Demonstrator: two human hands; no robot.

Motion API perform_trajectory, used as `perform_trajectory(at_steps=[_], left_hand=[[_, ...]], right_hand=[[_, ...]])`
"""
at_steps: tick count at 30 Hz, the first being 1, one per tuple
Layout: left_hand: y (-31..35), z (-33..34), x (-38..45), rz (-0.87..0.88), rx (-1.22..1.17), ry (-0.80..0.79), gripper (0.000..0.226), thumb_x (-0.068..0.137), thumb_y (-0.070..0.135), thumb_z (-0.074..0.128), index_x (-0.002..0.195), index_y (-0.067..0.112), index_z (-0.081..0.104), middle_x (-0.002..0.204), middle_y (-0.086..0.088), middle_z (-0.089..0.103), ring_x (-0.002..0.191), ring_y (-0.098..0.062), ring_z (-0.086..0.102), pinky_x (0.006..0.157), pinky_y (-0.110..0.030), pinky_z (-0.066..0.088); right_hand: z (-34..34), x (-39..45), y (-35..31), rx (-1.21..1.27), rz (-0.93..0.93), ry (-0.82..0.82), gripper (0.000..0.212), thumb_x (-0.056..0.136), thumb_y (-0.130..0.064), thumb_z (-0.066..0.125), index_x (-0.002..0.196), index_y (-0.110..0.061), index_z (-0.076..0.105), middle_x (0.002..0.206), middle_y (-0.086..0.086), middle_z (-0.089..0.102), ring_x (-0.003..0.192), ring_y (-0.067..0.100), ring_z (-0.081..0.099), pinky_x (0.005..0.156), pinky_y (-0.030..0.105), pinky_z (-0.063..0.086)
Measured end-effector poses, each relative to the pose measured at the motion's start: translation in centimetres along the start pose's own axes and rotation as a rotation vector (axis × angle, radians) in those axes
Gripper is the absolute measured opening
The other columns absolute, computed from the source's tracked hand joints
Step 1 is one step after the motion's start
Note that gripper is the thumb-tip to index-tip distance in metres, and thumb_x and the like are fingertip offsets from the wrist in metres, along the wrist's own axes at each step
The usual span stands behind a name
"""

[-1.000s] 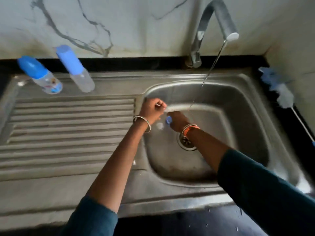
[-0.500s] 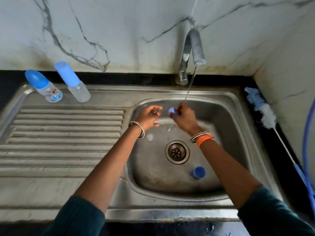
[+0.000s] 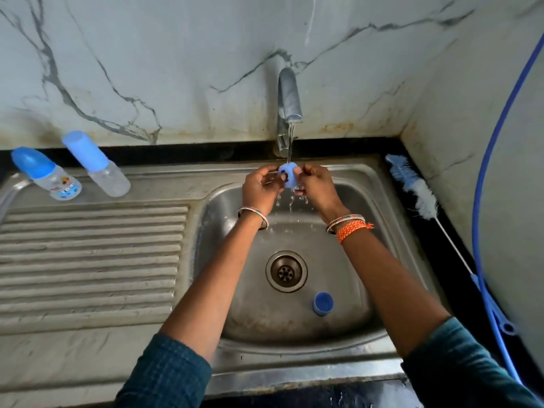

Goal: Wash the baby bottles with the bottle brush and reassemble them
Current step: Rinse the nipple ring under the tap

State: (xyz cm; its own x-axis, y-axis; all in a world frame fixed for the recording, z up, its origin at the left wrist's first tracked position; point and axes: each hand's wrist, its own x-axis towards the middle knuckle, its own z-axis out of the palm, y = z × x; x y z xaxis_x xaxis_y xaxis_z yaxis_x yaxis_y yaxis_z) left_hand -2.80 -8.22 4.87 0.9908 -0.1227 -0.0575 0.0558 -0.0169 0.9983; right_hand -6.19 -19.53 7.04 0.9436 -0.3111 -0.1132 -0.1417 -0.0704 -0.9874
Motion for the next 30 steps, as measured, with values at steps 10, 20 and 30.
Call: perform_trajectory(at_steps=[10,20,30], left_hand=[[0.5,0.4,-0.3,0.14,0.437,0.124,0.038,0.091,0.005,0.051,0.053,0.005,0.054,0.045,-0.009,0.053,0.036,-0.017,0.058,0.039,-0.028,0.051],[1.1,0.7,0.5,0.068,0.441,0.102,0.02,0.09,0.008,0.055,0.073,0.0,0.063,0.07,-0.016,0.063,0.054,-0.025,0.066,0.046,-0.032,0.056],[1.2,0.4,0.6,0.173,0.645,0.133,0.021,0.084,0.004,0.053,0.065,-0.005,0.059,0.062,-0.024,0.06,0.055,-0.03,0.055,0.049,-0.031,0.03]], right_hand=[[0.9,0.1,-0.5,-0.127,-0.118,-0.179,0.027,0.101,-0.026,0.045,0.08,-0.013,0.057,0.069,0.001,0.056,0.054,0.0,0.05,0.057,0.021,0.04],[2.0,0.5,-0.6,0.176,0.09,0.112,0.021,0.085,-0.02,0.068,0.079,0.0,0.068,0.075,0.01,0.064,0.069,0.016,0.057,0.065,0.025,0.046],[1.4,1.3,-1.1,-0.061,0.075,-0.115,0.03,0.101,-0.031,0.045,0.091,-0.01,0.063,0.078,0.003,0.058,0.067,0.01,0.051,0.055,0.019,0.04]])
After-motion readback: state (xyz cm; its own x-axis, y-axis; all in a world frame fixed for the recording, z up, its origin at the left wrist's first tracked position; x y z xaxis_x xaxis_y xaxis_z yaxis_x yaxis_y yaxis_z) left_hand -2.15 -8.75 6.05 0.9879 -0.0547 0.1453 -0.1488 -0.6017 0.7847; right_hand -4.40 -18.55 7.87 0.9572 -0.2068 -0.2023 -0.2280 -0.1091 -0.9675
